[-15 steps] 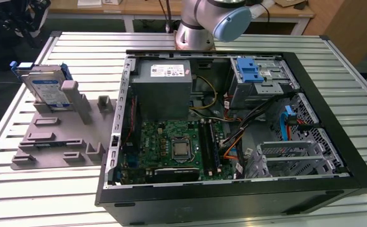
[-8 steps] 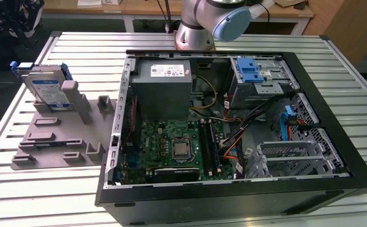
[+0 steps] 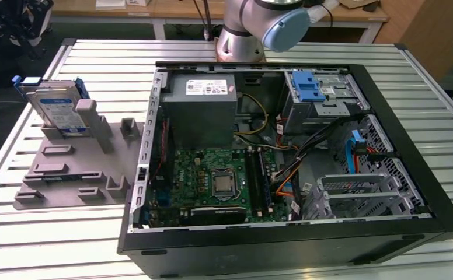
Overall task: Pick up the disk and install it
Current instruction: 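Reach for the disk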
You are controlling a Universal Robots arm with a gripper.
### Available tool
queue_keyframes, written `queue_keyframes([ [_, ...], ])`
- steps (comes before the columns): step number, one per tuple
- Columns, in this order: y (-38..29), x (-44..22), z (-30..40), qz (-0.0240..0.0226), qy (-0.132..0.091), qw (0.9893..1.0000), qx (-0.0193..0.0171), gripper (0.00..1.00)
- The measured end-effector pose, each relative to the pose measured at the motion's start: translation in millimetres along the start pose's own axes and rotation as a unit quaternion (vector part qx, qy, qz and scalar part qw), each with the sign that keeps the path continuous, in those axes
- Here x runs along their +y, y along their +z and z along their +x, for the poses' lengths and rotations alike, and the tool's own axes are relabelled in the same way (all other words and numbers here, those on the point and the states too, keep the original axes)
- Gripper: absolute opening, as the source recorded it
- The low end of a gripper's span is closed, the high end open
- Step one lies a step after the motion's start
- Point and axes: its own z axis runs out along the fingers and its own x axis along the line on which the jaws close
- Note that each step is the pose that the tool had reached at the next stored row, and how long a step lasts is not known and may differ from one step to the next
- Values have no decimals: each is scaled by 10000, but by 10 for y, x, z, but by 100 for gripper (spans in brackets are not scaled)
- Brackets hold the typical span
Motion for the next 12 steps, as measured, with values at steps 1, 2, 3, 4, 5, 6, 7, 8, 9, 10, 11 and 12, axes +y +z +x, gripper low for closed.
queue_keyframes([
  [1, 0, -1, 11, 0, 0, 10000, 0, 11],
  [2, 0, -2, 25, 0, -1, 10000, 0, 11],
  [3, -1, -3, 42, 0, 0, 10000, 0, 11],
  [4, -1, -5, 61, 0, 0, 10000, 0, 11],
  [5, -1, -6, 82, 0, 0, 10000, 0, 11],
  [6, -2, -8, 105, 0, 0, 10000, 0, 11],
  [7, -2, -10, 129, 0, -1, 10000, 0, 11],
  [8, -3, -12, 152, 0, 0, 10000, 0, 11],
  [9, -3, -14, 176, 0, -1, 10000, 0, 11],
  [10, -3, -15, 199, 0, -1, 10000, 0, 11],
  [11, -4, -17, 223, 0, -1, 10000, 0, 11],
  [12, -4, -19, 247, 0, -1, 10000, 0, 11],
])
